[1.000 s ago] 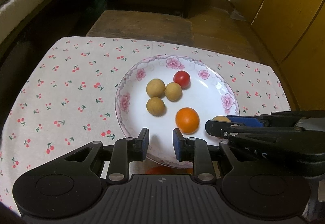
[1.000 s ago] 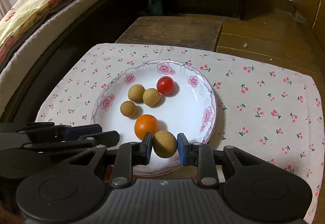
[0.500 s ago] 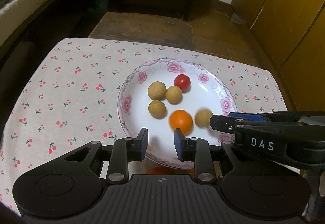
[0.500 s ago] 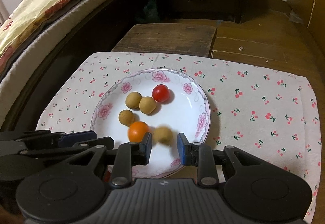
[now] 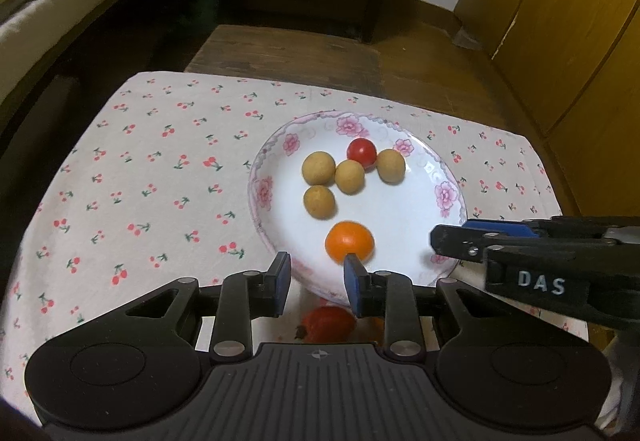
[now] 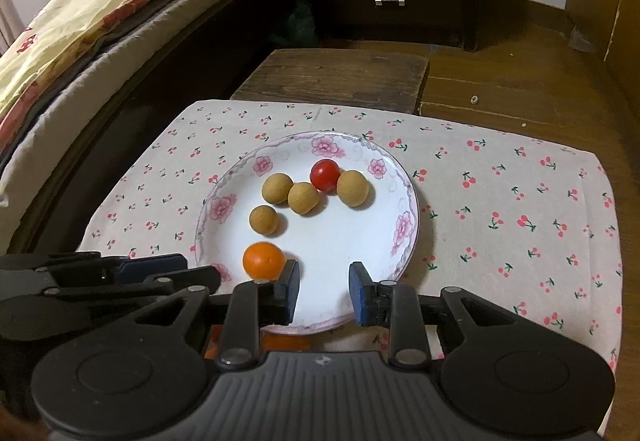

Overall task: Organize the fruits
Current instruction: 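Withdraw both open grippers back toward the remaining fruits, then close the right gripper on a red cherry tomato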

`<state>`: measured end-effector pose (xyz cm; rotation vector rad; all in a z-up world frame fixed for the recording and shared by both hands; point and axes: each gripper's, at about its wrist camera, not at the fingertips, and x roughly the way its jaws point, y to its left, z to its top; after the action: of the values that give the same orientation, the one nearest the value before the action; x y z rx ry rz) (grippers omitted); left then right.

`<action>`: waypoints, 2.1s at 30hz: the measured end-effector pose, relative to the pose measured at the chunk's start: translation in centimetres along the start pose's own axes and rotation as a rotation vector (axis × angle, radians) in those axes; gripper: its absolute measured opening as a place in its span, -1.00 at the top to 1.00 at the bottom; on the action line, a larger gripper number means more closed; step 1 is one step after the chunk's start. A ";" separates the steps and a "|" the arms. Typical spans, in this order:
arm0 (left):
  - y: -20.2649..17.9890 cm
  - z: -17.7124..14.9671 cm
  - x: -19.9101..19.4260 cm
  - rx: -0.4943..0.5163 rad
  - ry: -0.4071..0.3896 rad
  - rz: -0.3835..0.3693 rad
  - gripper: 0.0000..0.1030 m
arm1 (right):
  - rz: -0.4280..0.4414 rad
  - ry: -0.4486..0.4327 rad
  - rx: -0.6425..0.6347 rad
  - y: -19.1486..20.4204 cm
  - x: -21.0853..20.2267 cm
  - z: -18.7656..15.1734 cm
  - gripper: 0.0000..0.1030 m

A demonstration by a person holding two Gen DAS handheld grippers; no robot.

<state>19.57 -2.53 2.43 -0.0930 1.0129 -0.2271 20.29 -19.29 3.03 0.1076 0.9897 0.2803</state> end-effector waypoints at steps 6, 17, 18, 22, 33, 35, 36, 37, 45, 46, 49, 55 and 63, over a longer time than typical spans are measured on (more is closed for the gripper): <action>0.7 -1.1 -1.3 -0.021 -0.004 -0.013 0.25 | 0.012 -0.002 0.001 0.5 -1.3 -0.8 0.45; 0.9 -3.2 -2.3 -0.020 0.014 -0.028 0.17 | 0.022 0.032 0.013 1.2 -2.0 -3.5 0.44; 0.9 -3.3 -2.4 -0.019 0.015 -0.031 0.16 | 0.021 0.034 0.017 1.1 -2.0 -3.6 0.44; 0.8 -3.5 -2.4 -0.016 0.019 -0.039 0.13 | 0.040 0.041 0.036 1.0 -2.1 -4.0 0.43; 2.0 -3.5 -2.8 -0.049 0.011 -0.033 0.09 | 0.075 0.082 0.015 2.3 -0.7 -4.6 0.34; 2.1 -3.5 -2.8 -0.051 0.011 -0.033 0.09 | 0.081 0.092 0.011 2.5 -0.3 -4.7 0.34; 2.2 -3.5 -2.8 -0.050 0.012 -0.033 0.09 | 0.079 0.095 0.006 2.7 -0.2 -4.7 0.34; 2.2 -3.5 -2.8 -0.049 0.013 -0.034 0.09 | 0.079 0.101 0.002 2.9 0.0 -4.7 0.33; 2.7 -3.4 -2.7 -0.063 0.015 -0.035 0.05 | 0.071 0.144 -0.010 3.1 1.7 -5.2 0.26; 2.7 -3.5 -2.7 -0.062 0.017 -0.036 0.05 | 0.069 0.148 -0.010 3.0 1.9 -5.2 0.26; 2.5 -3.6 -2.6 -0.055 0.023 -0.041 0.04 | 0.075 0.137 0.000 2.7 2.3 -5.2 0.25; 2.0 -3.8 -2.2 -0.037 0.035 -0.053 0.00 | 0.086 0.155 -0.005 2.4 2.3 -5.3 0.32; 1.0 -4.5 -1.6 -0.011 0.063 -0.068 -0.02 | 0.061 0.178 -0.041 1.9 1.0 -6.3 0.33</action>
<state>15.09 -1.04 1.15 -0.1315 1.0743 -0.2882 15.17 -17.43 -0.81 0.0764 1.1584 0.3705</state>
